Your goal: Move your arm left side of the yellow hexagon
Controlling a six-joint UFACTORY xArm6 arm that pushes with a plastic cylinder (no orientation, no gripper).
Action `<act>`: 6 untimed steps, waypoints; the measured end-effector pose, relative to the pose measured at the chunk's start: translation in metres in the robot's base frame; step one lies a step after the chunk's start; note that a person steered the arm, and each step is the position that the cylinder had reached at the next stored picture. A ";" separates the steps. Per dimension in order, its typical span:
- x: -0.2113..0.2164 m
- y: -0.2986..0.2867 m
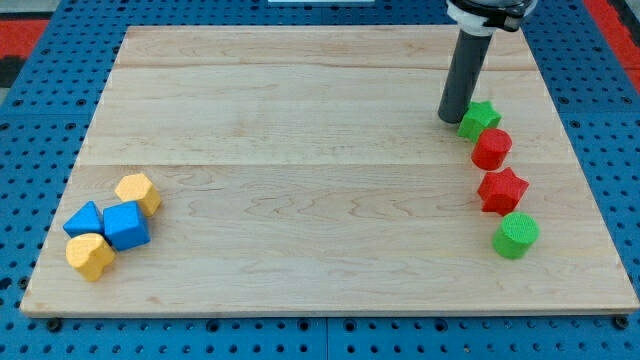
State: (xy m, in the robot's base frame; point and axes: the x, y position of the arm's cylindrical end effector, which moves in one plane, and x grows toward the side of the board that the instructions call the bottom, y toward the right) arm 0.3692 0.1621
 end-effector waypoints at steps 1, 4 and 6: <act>-0.010 -0.014; 0.016 -0.308; 0.099 -0.412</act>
